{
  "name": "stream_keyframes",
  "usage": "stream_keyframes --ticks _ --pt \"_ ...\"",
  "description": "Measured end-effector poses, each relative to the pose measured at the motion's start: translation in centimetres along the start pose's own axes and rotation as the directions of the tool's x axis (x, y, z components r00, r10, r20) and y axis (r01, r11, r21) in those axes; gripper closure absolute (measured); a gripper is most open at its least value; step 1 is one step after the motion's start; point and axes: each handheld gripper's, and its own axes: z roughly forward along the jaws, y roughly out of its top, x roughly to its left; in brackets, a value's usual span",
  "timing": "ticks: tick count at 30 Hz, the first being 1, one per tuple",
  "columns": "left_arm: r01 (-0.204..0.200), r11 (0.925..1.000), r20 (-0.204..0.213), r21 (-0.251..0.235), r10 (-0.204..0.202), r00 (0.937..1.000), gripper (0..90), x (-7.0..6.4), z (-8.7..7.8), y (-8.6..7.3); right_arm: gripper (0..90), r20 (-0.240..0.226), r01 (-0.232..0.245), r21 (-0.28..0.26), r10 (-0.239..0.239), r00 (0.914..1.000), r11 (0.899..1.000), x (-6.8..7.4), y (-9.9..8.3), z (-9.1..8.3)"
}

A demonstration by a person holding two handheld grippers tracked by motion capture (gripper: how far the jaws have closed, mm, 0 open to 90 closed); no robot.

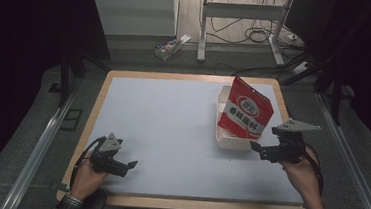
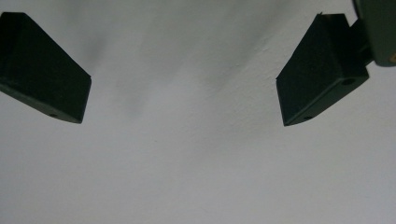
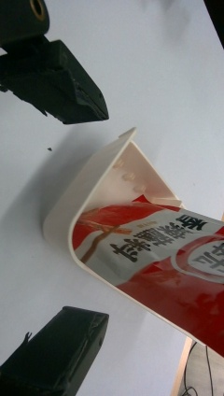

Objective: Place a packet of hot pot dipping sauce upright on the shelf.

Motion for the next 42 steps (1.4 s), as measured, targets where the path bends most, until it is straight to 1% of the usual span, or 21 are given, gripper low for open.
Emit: stream_keyframes --ticks 10,14,26,33,38,42 --pt "0.003 1.0000 0.001 -0.001 -0.003 1.0000 3.4 0.0 0.0 0.0 4.2 -0.005 0.011 0.012 -0.011 0.9999 1.000 0.9 -1.4 -0.3" --pt "0.002 1.0000 0.001 0.001 -0.002 1.0000 3.4 0.0 0.0 0.0 4.2 0.003 0.033 0.015 -0.033 0.9994 0.999 1.3 -2.0 -0.4" --pt "0.001 1.0000 0.002 0.002 -0.001 1.0000 3.4 -0.1 0.0 0.0 3.7 -0.004 0.055 0.020 -0.055 0.9985 0.998 2.4 -3.3 -1.1" --pt "-0.001 1.0000 0.002 0.003 0.001 1.0000 3.4 -0.1 0.0 0.0 2.5 -0.019 0.050 0.006 -0.050 0.9986 0.999 2.8 -3.8 -1.6" --pt "0.000 1.0000 0.002 0.003 0.000 1.0000 3.5 -0.1 0.0 0.0 1.4 -0.034 0.039 0.017 -0.039 0.9987 0.999 2.9 -4.3 -1.5" --pt "-0.001 1.0000 0.003 0.005 0.001 1.0000 3.5 -0.1 0.1 0.0 1.1 -0.036 0.030 0.035 -0.029 0.9989 0.999 3.0 -4.9 -1.2"
